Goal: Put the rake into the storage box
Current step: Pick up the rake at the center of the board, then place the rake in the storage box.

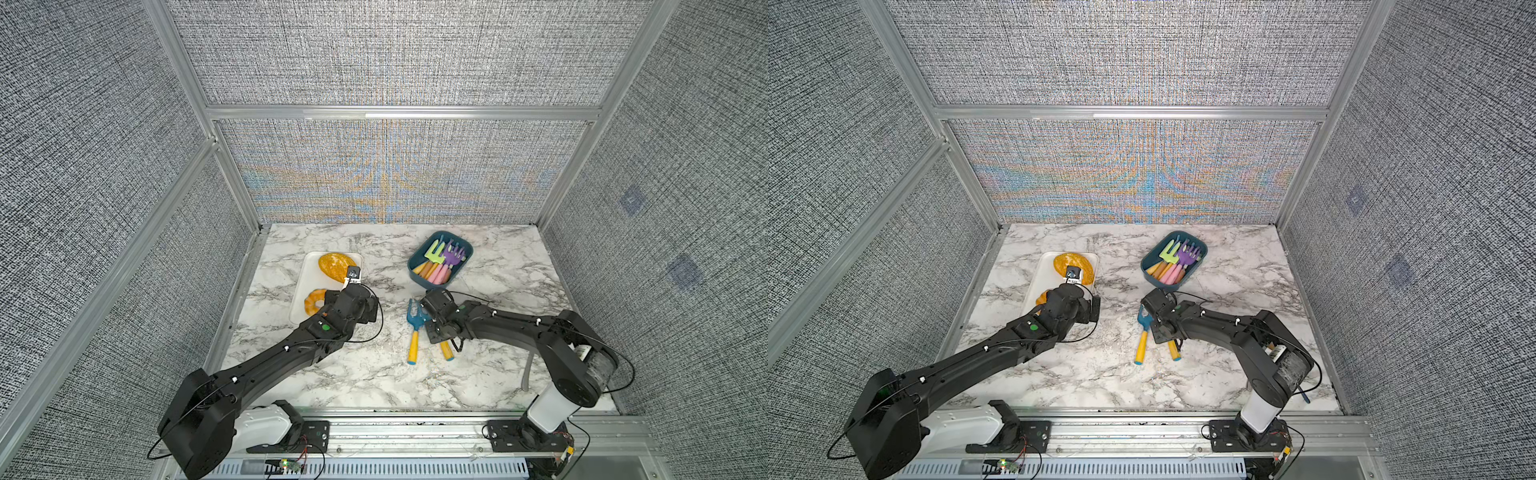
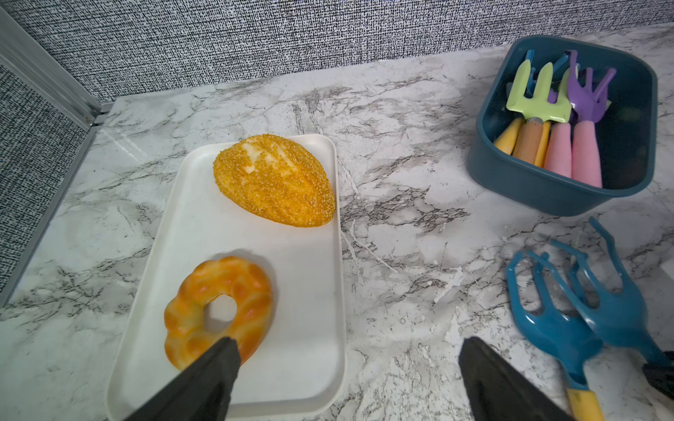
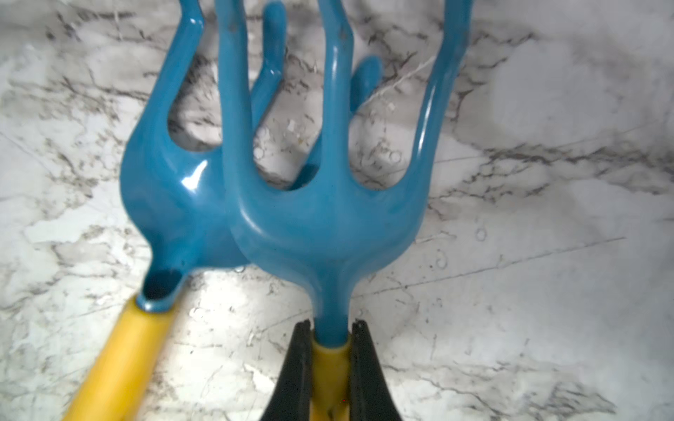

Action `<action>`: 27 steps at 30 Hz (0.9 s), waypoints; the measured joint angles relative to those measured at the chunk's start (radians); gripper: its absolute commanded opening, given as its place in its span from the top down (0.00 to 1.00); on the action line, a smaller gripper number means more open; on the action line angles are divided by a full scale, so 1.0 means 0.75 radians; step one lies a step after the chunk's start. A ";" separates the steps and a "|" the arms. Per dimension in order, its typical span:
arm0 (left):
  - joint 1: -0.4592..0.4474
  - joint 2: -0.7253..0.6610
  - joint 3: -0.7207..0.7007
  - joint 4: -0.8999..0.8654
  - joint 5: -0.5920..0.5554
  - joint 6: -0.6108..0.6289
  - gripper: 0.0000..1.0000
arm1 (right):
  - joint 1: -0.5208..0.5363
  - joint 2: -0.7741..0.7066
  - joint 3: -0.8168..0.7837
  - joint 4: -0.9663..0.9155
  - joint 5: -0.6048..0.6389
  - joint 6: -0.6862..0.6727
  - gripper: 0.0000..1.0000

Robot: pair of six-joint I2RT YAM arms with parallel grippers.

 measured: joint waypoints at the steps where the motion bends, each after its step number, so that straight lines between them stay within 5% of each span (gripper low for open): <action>1: 0.000 -0.002 0.000 0.000 0.000 0.000 0.01 | 0.002 -0.017 0.010 -0.003 -0.001 0.000 1.00; 8: 0.000 -0.015 0.000 -0.001 0.000 0.000 0.01 | -0.038 -0.186 0.072 0.014 -0.123 -0.017 1.00; 16: 0.000 -0.042 0.000 -0.002 0.000 0.000 0.01 | -0.308 -0.300 0.132 0.111 -0.357 0.045 1.00; 27: 0.000 -0.085 -0.005 -0.008 -0.010 -0.001 0.01 | -0.549 -0.107 0.321 0.278 -0.480 0.218 1.00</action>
